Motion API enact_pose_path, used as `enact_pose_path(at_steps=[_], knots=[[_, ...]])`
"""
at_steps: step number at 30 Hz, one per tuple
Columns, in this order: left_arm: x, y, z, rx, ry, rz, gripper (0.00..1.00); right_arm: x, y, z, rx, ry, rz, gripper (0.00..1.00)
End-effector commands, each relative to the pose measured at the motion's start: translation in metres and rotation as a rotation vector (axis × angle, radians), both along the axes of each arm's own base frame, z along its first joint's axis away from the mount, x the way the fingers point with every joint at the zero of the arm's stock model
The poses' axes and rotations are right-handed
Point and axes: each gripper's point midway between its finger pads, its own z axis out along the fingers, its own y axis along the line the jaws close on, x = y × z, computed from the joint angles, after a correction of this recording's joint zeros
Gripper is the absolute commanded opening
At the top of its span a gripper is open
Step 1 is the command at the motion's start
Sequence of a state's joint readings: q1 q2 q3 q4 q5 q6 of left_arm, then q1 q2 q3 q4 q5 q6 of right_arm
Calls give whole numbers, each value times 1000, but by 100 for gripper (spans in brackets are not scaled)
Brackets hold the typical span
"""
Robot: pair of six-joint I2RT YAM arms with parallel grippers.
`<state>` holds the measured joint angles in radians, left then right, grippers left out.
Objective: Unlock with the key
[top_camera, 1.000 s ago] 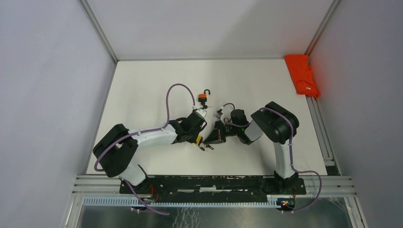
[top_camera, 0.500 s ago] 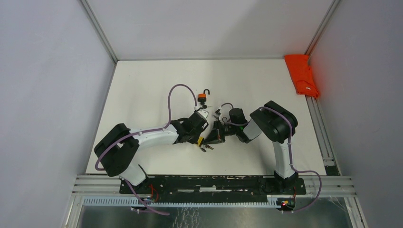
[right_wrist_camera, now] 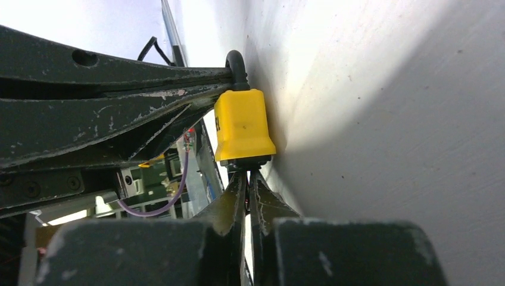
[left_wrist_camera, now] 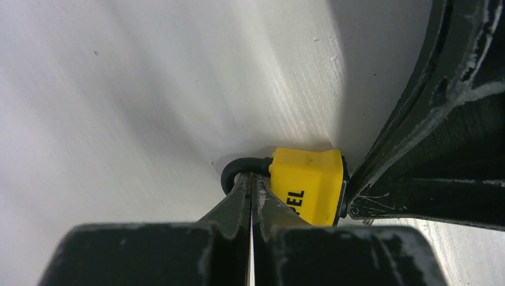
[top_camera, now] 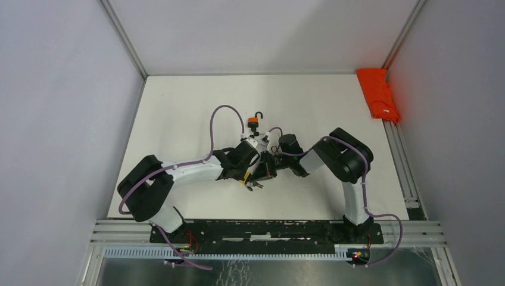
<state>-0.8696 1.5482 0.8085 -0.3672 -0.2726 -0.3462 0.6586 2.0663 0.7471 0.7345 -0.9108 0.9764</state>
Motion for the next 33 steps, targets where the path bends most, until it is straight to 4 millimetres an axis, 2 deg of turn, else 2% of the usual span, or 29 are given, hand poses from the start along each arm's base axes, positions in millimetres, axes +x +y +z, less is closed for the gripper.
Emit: enact_pose_path(at_steps=[1, 8, 16, 21, 22, 33], knots=[[-12, -89, 28, -369, 29, -124, 2, 20, 9, -28, -139, -197, -132, 11], [-14, -84, 30, -371, 19, -120, 2, 6, -10, -30, -164, -207, -151, 26], [-17, -78, 26, -368, 20, -115, 2, 8, -10, -9, -119, -267, -157, 36], [-19, -75, 28, -370, 11, -113, 2, 11, -14, 5, -116, -303, -169, 38], [-19, -74, 28, -369, 9, -112, 2, 12, -16, 7, -127, -316, -179, 42], [-21, -71, 27, -366, 7, -117, 2, 11, -41, 8, -213, -373, -197, 40]])
